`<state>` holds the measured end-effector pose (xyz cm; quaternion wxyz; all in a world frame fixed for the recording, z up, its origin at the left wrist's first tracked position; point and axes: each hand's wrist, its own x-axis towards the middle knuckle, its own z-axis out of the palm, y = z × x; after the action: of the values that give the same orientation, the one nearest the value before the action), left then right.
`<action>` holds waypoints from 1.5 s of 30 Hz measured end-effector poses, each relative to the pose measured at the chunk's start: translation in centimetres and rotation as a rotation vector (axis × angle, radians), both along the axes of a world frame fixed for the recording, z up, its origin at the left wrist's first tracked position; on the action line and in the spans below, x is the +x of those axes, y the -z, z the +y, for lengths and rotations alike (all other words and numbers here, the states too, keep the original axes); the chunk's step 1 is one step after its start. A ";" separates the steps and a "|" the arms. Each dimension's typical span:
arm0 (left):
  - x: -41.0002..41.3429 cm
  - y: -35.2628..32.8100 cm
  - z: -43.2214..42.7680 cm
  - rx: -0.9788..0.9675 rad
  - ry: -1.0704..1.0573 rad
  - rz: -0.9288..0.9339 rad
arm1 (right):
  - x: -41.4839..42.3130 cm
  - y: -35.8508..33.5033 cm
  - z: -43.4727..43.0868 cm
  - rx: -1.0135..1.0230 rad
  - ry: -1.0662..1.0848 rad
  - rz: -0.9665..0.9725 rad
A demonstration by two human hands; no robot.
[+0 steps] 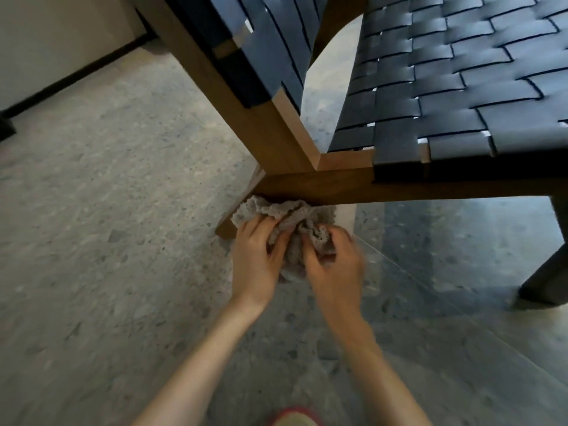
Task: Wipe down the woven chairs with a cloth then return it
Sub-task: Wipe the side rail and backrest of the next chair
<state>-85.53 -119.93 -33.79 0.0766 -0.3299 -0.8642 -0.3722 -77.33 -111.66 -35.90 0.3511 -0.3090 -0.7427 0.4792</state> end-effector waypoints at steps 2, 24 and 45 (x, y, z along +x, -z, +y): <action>0.2 -0.9 0.4 -0.045 0.019 -0.128 | 0.8 -1.7 1.1 -0.097 -0.112 -0.123; 4.2 -45.5 -0.2 -0.179 -0.037 -0.764 | 5.3 -47.5 5.3 -0.300 -0.436 -0.556; -5.3 -69.0 -7.2 -0.194 0.504 -0.258 | -1.1 -73.3 5.1 0.610 -0.907 -0.771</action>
<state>-90.88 -127.14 35.24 -0.1605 -0.4899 -0.7891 -0.3339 -78.47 -106.52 37.43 -0.1039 -0.0022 -0.9737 0.2030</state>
